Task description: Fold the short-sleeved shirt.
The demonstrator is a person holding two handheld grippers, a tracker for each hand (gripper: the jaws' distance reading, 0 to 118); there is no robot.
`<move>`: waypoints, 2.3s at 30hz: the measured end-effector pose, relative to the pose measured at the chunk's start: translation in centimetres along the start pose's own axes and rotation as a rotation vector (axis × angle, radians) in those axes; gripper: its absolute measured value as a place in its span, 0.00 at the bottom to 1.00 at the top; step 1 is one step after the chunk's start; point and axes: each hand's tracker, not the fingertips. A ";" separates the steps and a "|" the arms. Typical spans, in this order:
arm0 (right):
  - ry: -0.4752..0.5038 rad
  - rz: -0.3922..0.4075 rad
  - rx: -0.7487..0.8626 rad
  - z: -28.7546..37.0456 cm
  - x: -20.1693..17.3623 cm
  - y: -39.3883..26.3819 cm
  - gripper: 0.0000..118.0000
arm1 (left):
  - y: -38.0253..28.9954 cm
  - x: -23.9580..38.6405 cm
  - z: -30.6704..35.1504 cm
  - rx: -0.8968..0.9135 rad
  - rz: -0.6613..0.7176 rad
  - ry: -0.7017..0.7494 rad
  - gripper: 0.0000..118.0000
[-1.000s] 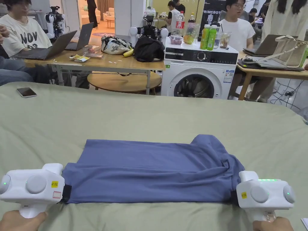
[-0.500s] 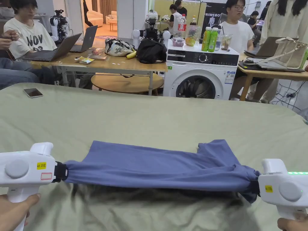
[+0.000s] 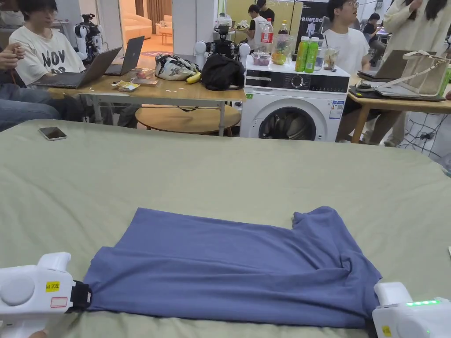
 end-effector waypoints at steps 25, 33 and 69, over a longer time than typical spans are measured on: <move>-0.025 -0.167 0.680 8.0 -8.9 6.1 0.00 | 1.8 9.6 5.1 0.630 -0.180 0.074 0.00; 0.012 -0.166 0.632 5.7 -9.4 8.0 0.00 | 6.3 7.3 1.8 0.476 -0.104 0.041 0.00; 0.023 -0.229 0.179 -5.7 1.5 21.2 0.35 | 22.8 6.2 -12.0 0.063 -0.157 0.031 0.00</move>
